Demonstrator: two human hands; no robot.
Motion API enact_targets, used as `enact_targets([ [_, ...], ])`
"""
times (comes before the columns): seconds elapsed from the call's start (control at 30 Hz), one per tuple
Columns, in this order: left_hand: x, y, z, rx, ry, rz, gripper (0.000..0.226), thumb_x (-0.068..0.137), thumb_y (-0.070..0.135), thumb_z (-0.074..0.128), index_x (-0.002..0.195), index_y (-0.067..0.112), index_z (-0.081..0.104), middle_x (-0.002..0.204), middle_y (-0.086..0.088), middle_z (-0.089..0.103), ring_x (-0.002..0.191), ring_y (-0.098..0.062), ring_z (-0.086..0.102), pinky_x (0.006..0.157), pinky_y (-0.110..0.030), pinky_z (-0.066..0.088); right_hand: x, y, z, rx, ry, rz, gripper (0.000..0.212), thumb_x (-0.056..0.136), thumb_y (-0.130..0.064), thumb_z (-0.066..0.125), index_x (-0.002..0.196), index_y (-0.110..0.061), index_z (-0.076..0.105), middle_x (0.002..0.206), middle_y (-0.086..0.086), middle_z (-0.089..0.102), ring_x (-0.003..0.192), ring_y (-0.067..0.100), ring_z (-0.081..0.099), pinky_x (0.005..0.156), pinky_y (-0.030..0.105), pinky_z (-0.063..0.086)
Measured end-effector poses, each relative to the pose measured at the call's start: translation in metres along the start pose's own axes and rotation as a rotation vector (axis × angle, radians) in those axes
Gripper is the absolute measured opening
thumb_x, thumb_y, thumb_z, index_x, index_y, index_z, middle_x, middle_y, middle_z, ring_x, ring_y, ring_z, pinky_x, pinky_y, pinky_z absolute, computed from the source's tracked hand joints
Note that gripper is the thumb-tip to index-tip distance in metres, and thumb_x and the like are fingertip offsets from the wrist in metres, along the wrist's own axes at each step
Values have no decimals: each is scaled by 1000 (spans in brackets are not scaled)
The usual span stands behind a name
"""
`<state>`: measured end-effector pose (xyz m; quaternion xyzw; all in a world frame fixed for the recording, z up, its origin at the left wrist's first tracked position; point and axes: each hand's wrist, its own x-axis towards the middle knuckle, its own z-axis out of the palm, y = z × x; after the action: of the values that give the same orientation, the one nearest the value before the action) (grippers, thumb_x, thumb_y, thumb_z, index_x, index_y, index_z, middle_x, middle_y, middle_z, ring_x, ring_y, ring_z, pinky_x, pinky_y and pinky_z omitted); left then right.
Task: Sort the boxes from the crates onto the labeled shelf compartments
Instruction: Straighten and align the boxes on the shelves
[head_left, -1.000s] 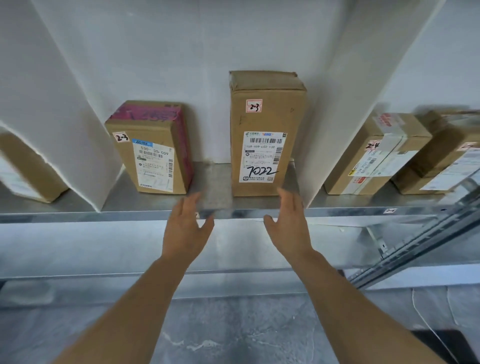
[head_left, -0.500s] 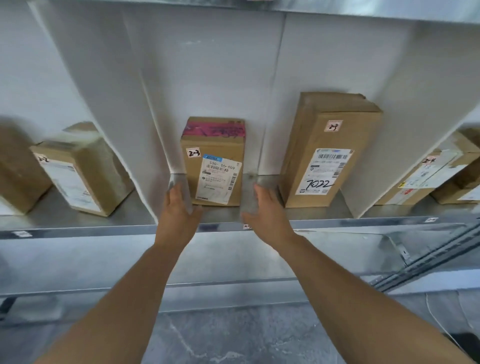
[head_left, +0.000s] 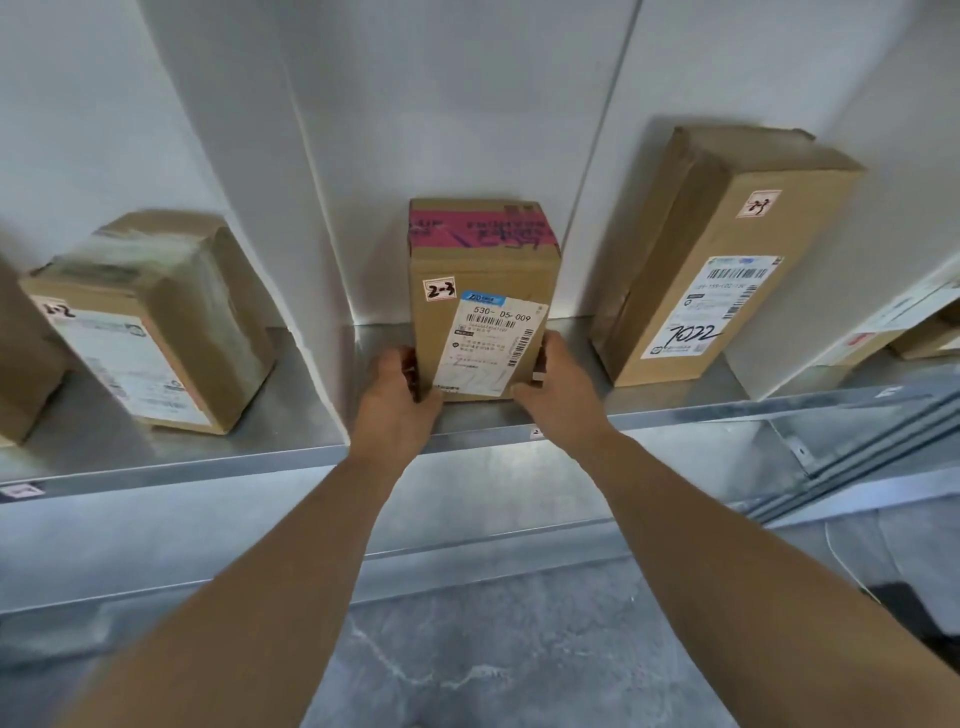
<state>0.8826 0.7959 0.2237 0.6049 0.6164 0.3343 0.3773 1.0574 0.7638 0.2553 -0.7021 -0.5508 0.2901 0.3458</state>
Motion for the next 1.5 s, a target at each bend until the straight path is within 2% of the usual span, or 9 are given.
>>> enact_targets([
  [0.1,-5,-1,4,20,15,20,39,85,12,66,117,16,46,116,-3,64,99,-21,64,90,-39,52,-2,9,1,12,16,0,57,84,-4,68,132,-18,41,128,-1,57,106,9,57,73,7,45],
  [0.23,-7,1,6,48,9,31,39,84,11,66,116,17,45,121,-5,60,102,-22,63,92,-42,52,1,16,1,6,2,-1,60,83,-6,70,133,-20,40,130,0,56,113,17,60,87,25,51],
  [0.4,-7,5,3,94,-8,8,43,83,11,67,119,16,44,122,-4,59,106,-22,61,94,-40,51,1,19,-4,-64,-47,-25,62,84,-8,69,136,-19,38,134,2,52,117,19,58,91,27,50],
  [0.5,-16,9,1,103,-13,-3,48,81,13,67,123,18,43,124,-5,56,107,-26,59,93,-44,51,-6,19,-11,-164,-54,-32,69,83,-11,69,142,-19,33,140,5,45,123,23,52,99,38,50],
  [0.67,-64,12,-10,258,37,52,58,86,18,67,136,15,39,139,-6,43,117,-28,52,97,-40,47,-35,14,-28,-416,-5,-148,55,86,-13,63,136,-11,39,135,10,43,123,26,46,92,32,43],
  [0.8,-108,5,-30,393,110,133,57,87,31,66,137,21,42,138,-3,46,116,-24,52,96,-37,47,-68,0,-27,-610,-3,-276,45,91,-21,59,133,-16,45,135,6,41,123,21,43,86,27,45],
  [0.97,-144,-12,-73,545,192,138,55,89,38,63,137,20,43,140,-3,48,126,-22,45,100,-34,41,-110,-25,9,-698,-81,-399,38,95,-30,53,132,-21,46,140,2,44,119,21,51,89,29,47],
  [1.23,-143,-52,-157,596,241,-21,59,92,42,56,143,21,35,148,-2,39,134,-22,37,104,-37,39,-126,-81,82,-673,-217,-485,40,97,-30,48,135,-18,45,137,2,45,122,20,48,92,29,43],
  [1.5,-103,-79,-229,512,177,-65,67,94,37,55,149,20,21,152,-4,32,135,-24,38,104,-39,39,-98,-145,153,-622,-193,-415,42,95,-28,51,134,-14,44,133,8,49,118,25,49,89,32,44],
])
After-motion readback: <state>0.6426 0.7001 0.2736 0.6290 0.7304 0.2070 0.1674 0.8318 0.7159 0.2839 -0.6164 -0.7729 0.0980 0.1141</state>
